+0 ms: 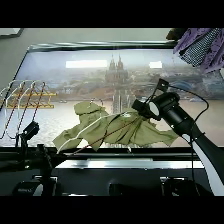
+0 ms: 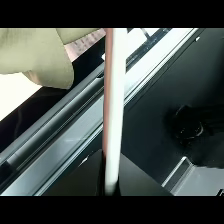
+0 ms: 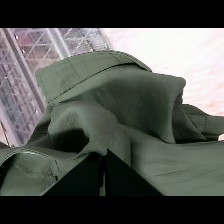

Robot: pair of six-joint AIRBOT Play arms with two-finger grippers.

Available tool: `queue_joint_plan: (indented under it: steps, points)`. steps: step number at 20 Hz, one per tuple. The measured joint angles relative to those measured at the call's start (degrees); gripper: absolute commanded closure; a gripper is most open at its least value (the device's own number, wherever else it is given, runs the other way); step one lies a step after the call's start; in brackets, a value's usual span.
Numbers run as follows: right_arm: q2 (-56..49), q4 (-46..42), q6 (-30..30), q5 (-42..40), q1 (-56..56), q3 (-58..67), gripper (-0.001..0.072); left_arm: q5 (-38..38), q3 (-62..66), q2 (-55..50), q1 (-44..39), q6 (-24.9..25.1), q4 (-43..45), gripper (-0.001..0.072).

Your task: Fold the clothes and pants, and hang the long-sleeved shirts on hangers.

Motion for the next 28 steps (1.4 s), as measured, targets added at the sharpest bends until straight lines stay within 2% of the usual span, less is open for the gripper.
queue_joint_plan:
  steps: [7, 12, 18, 28]
  points:
    - [1.6, 1.2, -0.5, -0.4, 0.0, 0.0, 0.068, 0.3, 0.0, -5.9, 0.0, 4.0, -2.7, 0.068]
    - [7.1, 2.3, -1.2, -0.2, 0.3, 0.0, 0.068, 2.9, 0.0, -9.6, 0.0, 5.8, -3.2, 0.0681]
    - [12.4, 2.7, -0.8, 0.1, 6.4, 0.9, 0.068, 6.6, 0.0, -14.1, -4.0, 9.5, -3.3, 0.0681]
    - [13.4, -3.0, 0.7, 10.3, 15.7, 11.7, 0.068, 22.5, 0.0, -20.2, -15.2, 10.3, -3.4, 0.068]
